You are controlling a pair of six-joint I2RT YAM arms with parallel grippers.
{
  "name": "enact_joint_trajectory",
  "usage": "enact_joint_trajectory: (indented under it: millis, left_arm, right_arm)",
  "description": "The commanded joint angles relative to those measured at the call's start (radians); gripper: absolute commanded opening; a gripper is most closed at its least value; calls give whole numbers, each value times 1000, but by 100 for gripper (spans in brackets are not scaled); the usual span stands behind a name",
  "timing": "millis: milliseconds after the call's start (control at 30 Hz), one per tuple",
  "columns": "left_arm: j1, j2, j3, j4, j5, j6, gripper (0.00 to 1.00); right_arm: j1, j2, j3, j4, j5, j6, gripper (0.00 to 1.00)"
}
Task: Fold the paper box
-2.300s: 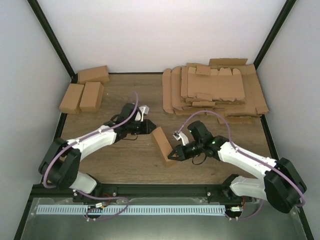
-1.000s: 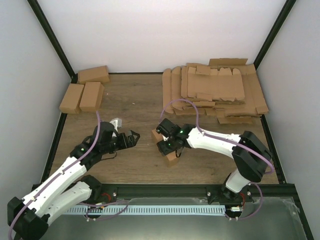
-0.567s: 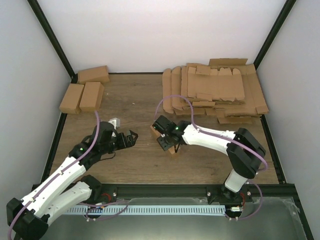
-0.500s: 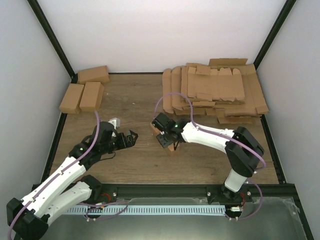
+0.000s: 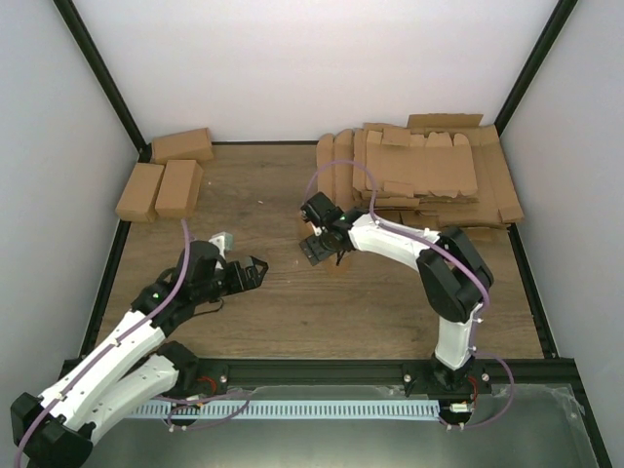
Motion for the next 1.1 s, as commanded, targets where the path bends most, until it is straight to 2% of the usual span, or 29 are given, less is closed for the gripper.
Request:
enact_joint_trajectory:
  millis: [0,333,500,633,733,867,1067]
  left_arm:
    - [1,-13,-6,26,5,13,100]
    - [1,-28,135,-52,-163,125,100]
    - [1,-55,175,-83,-246,133,100]
    - [1,-23,175,-66,-177,105,100]
    - [1,22,162,-43,-99,72,100]
    - [3,23,117,13,-73,35,100]
    - [3,70,119,14,-56,34,100]
  right_arm:
    - [5,-45,58,9,-6,7,99]
    - [-31,-322,-41,81,-44,29,100]
    - [-43,-342,-70,56,-26,39,100]
    - [-48,-317,-82,10,40,88,100]
    - [-68,-318,-127,28,-7,112,99]
    - [-69,-287,-151,30,-39,127,93]
    - [-69,-272,-172,48,-119,123,84]
